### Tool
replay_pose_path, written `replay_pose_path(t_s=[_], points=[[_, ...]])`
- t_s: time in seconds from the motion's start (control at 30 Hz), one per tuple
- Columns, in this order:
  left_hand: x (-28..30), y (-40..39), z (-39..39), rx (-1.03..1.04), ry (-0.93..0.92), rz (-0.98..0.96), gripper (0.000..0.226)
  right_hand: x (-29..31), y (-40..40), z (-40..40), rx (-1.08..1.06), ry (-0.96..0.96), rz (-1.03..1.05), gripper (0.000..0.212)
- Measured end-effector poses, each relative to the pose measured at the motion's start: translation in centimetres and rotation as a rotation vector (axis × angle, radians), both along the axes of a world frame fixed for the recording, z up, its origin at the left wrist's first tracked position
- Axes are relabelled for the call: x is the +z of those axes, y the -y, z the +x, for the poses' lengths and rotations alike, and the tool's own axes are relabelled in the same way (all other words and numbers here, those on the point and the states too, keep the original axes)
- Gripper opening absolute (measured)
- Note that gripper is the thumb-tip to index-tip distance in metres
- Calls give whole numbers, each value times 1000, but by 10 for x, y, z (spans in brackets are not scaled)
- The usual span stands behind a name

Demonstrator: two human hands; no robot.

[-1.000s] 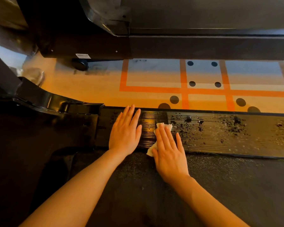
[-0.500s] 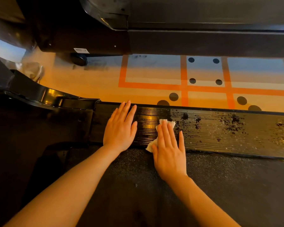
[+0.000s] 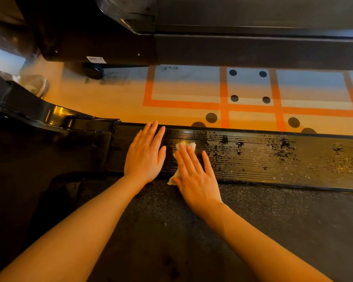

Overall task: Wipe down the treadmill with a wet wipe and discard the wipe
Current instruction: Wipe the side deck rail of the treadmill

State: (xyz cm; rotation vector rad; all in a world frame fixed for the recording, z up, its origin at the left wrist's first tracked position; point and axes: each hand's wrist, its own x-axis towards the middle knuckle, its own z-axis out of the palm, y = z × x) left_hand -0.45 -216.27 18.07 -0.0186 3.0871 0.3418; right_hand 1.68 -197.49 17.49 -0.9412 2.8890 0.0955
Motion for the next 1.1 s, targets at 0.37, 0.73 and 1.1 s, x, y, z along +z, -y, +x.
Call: replay_pose_path(t_s=[0.37, 0.73, 1.1], points=[[-1, 2, 0, -15, 1, 1, 57, 14, -51, -25, -167, 131, -39, 72], [-1, 1, 0, -13, 2, -3, 55, 11, -24, -5, -313, 132, -175, 66], [-1, 0, -1, 5, -1, 11, 63, 16, -36, -65, -373, 154, -114, 65]])
